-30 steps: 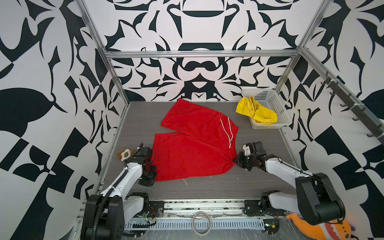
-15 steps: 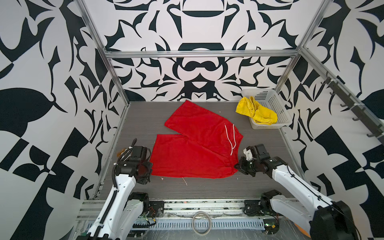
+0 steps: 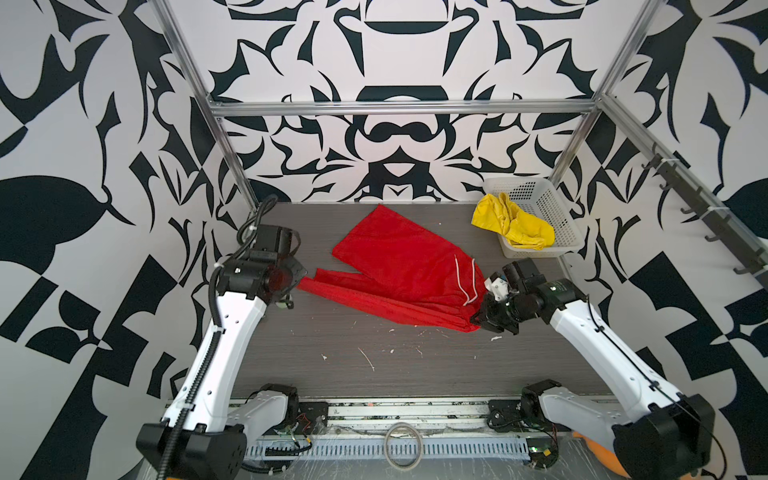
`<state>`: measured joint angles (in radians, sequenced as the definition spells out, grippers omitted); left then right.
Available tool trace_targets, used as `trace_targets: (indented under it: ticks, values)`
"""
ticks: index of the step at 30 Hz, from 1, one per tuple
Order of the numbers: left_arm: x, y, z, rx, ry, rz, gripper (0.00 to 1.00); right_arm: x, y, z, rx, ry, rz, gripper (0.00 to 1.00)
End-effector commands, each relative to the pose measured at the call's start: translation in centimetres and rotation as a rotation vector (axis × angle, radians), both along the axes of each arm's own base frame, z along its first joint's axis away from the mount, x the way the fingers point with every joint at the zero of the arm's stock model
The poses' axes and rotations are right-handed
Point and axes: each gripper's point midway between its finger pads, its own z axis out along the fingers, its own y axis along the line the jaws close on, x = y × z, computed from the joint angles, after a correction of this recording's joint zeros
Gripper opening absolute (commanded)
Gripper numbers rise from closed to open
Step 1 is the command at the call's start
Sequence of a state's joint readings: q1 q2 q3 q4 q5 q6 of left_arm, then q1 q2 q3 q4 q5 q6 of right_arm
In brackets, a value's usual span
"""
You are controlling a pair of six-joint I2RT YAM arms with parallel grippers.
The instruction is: Fold and stack the shorts
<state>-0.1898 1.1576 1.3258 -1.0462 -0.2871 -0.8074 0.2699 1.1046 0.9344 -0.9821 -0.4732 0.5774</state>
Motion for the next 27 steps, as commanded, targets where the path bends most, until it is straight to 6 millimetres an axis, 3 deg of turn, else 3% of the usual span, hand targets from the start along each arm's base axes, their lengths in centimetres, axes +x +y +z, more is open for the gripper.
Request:
trace_targets:
  ticks: [1,4,10,21,27]
  values:
    - [3.2,1.1,3.9,0.201,-0.087,-0.078,0.0,-0.4,-1.2,1.3,-0.07,0.018,0.044,0.0]
    - [6.0,-0.1,5.6,0.252,-0.131,-0.134,0.0,0.7,-1.9,2.6,-0.077,-0.001,0.022,0.0]
    - [9.3,-1.6,8.2,0.287,-0.212,-0.185,0.0,2.6,-2.3,5.0,-0.044,-0.026,0.011,0.0]
    - [13.7,-3.7,12.8,0.329,-0.388,-0.248,0.0,4.8,-2.8,6.1,-0.023,-0.002,0.005,0.0]
    - [16.1,-5.5,13.1,0.326,-0.424,-0.301,0.0,5.5,-3.2,6.4,-0.014,-0.004,-0.003,0.0]
